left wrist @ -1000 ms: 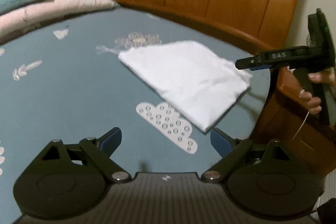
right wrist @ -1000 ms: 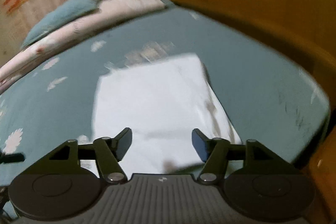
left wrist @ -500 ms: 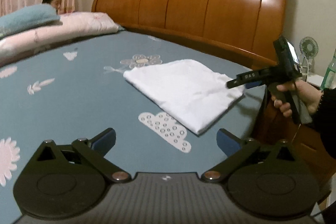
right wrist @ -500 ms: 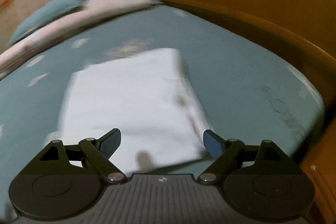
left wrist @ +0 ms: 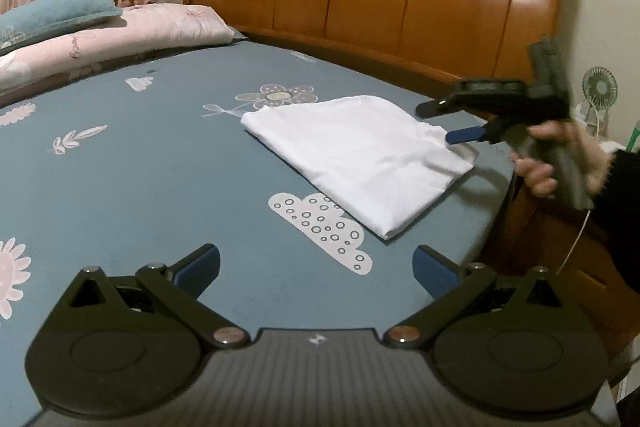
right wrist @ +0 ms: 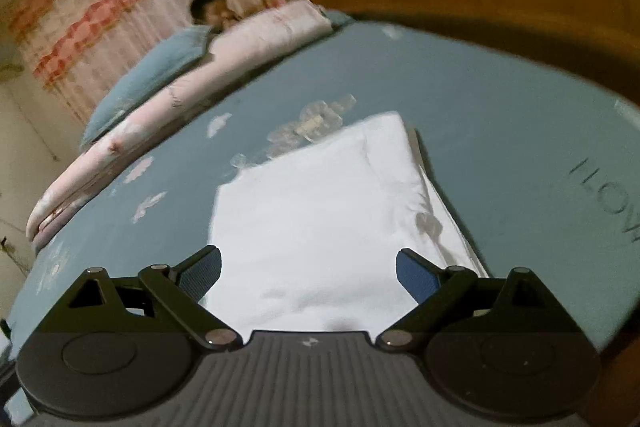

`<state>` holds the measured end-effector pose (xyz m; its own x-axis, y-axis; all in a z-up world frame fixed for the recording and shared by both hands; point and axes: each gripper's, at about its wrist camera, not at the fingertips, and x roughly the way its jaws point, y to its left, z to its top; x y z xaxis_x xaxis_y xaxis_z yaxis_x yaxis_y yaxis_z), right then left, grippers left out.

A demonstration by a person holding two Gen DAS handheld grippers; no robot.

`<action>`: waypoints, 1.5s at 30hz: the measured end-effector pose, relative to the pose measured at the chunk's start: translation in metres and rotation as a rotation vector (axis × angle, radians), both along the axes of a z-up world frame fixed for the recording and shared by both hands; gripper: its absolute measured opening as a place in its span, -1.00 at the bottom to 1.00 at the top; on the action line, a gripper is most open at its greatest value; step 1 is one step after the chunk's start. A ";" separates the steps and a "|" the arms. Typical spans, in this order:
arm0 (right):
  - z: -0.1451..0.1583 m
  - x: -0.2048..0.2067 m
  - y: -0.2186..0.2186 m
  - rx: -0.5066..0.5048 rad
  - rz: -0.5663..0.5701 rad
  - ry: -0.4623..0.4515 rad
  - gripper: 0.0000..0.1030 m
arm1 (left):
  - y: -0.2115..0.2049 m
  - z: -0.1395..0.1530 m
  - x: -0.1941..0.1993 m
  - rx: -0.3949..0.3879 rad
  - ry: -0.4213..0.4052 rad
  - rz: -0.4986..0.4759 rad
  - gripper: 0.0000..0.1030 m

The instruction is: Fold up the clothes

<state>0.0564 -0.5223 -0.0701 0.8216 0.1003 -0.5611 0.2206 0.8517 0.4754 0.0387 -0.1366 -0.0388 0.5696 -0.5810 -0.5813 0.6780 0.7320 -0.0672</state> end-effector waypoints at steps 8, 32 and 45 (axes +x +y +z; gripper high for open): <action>0.003 -0.011 -0.047 0.029 -0.151 0.016 0.79 | -0.004 -0.009 0.016 0.004 0.014 -0.009 0.98; 0.076 -0.092 0.127 -0.501 -0.153 0.016 1.00 | -0.010 0.038 -0.019 0.029 -0.305 0.074 0.99; 0.080 -0.127 0.188 -0.327 -0.091 0.113 1.00 | -0.007 0.061 -0.033 -0.032 -0.086 0.072 0.99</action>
<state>-0.0703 -0.3345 0.0098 0.7498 -0.1708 -0.6392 0.3386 0.9291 0.1490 0.0060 -0.1432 0.0218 0.6578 -0.5538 -0.5104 0.6277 0.7777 -0.0348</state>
